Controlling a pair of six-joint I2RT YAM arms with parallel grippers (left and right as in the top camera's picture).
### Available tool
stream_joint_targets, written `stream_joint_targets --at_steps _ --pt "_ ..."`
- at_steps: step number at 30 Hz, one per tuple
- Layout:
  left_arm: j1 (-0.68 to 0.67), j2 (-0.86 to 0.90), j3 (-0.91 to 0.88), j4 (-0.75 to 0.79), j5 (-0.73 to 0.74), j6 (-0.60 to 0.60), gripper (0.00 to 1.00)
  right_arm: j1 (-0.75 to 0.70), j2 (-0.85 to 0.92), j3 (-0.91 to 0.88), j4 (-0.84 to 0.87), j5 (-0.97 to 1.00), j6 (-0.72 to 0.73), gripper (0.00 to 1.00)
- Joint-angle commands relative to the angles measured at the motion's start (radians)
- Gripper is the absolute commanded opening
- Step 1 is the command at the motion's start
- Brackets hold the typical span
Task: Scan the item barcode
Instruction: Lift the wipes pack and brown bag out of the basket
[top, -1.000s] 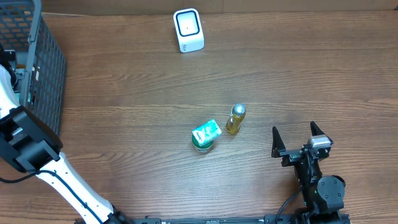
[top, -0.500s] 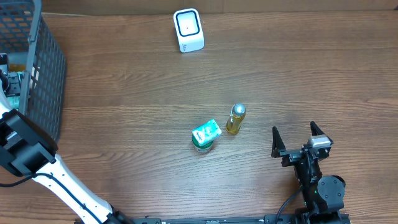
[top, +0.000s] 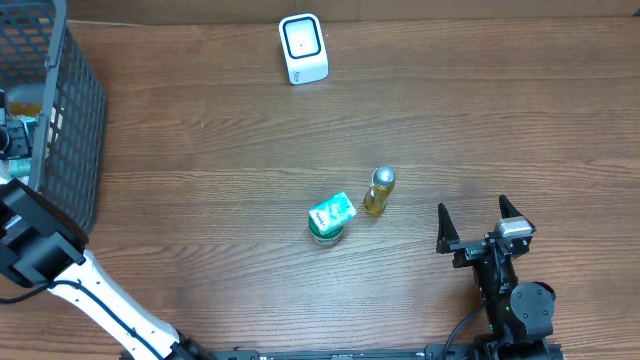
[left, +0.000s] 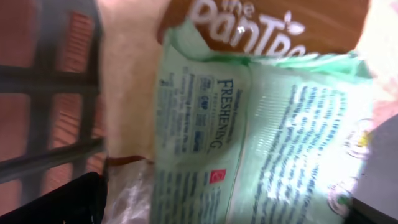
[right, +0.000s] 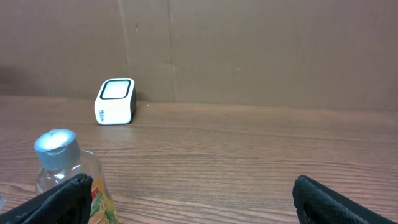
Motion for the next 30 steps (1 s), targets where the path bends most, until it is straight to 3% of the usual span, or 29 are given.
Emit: stream_joint_targets --at_steps 1,4,6,11,17,23,30 --pt "0.012 0.089 0.011 -0.028 0.003 0.018 1.0 -0.002 -0.008 -0.01 0.006 -0.002 -0.002 1.0" --pt "0.009 0.114 0.01 -0.052 0.004 0.018 0.99 -0.002 -0.008 -0.01 0.006 -0.002 -0.002 1.0" --pt "0.009 0.118 0.01 -0.06 0.005 0.01 0.93 -0.002 -0.008 -0.01 0.006 -0.002 -0.002 1.0" --pt "0.006 0.118 0.011 -0.085 0.022 -0.008 0.74 -0.002 -0.008 -0.01 0.006 -0.002 -0.002 1.0" --pt "-0.01 0.117 0.011 -0.113 0.102 -0.011 0.45 -0.002 -0.008 -0.01 0.006 -0.002 -0.002 1.0" --pt "-0.033 0.106 0.089 -0.148 0.139 -0.112 0.32 -0.002 -0.008 -0.01 0.006 -0.002 -0.002 1.0" --pt "-0.045 0.035 0.208 -0.224 0.203 -0.205 0.29 -0.002 -0.008 -0.01 0.006 -0.002 -0.002 1.0"
